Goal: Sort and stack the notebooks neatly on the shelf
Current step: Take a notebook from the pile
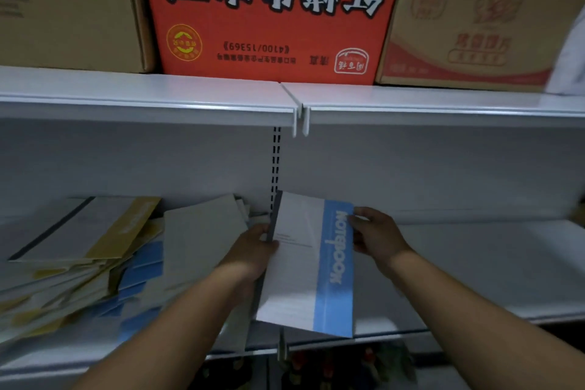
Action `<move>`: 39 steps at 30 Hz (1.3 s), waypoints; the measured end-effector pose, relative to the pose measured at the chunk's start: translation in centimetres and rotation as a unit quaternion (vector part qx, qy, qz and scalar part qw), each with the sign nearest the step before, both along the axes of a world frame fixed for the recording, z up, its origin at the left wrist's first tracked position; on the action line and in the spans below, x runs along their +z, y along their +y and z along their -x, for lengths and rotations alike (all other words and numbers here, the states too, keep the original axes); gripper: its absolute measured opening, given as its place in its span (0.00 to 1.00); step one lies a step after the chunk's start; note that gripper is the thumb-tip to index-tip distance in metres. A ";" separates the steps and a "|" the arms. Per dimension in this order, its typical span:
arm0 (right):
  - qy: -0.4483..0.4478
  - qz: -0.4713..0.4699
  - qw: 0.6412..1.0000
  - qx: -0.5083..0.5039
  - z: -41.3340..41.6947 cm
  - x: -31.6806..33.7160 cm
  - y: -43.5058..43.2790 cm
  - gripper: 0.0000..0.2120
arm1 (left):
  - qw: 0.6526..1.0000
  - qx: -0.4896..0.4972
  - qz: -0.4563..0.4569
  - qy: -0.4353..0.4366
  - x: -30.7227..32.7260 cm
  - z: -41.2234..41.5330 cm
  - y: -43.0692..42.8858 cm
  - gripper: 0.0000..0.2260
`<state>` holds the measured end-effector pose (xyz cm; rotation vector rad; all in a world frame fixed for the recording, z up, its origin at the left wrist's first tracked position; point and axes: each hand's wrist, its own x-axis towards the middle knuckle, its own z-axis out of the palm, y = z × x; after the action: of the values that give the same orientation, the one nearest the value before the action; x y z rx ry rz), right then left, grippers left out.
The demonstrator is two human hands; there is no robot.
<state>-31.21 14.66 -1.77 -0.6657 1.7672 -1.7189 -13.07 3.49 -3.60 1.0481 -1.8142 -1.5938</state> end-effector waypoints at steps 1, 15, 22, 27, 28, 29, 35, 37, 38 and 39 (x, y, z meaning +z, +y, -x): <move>-0.005 -0.007 1.000 -0.015 0.4 -0.4 0.7 0.04 | 1.000 -0.002 -0.013 0.009 -0.3 0.8 0.6 0.08; 0.028 -0.138 0.988 0.068 7.7 -3.3 10.9 0.18 | 0.988 0.015 -0.150 0.045 -1.8 11.3 8.4 0.14; 0.060 -0.139 0.987 0.056 16.2 -3.6 18.6 0.20 | 0.984 -0.088 -0.132 -0.078 -1.4 17.4 16.4 0.26; 0.048 -0.134 0.989 0.035 20.8 -4.4 22.3 0.21 | 0.986 -0.128 -0.030 -0.104 -1.8 21.9 20.9 0.36; 0.044 -0.135 0.990 0.024 21.6 -4.5 22.7 0.21 | 0.984 -0.137 -0.006 -0.111 -1.8 22.8 21.6 0.40; 0.038 -0.135 0.990 0.011 22.4 -4.7 23.1 0.21 | 0.982 -0.145 0.012 -0.121 -1.9 23.5 22.2 0.44; 0.006 -0.134 0.990 -0.035 26.2 -4.9 22.9 0.18 | 0.947 -0.211 0.173 -0.172 -2.2 26.0 23.4 0.38; 0.005 -0.138 0.990 -0.041 26.8 -5.0 22.2 0.18 | 0.933 -0.219 0.225 -0.174 -2.9 26.3 22.7 0.32; 0.010 -0.144 0.989 -0.045 27.0 -5.1 21.9 0.17 | 0.930 -0.222 0.235 -0.174 -3.2 26.6 22.2 0.29; 0.016 -0.150 0.987 -0.052 27.1 -5.1 21.7 0.17 | 0.929 -0.228 0.236 -0.173 -3.4 27.0 21.8 0.28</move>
<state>-58.35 36.31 -6.90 -0.4791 2.0597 -1.4677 -40.08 25.25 -6.98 0.7440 -2.6656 -1.1328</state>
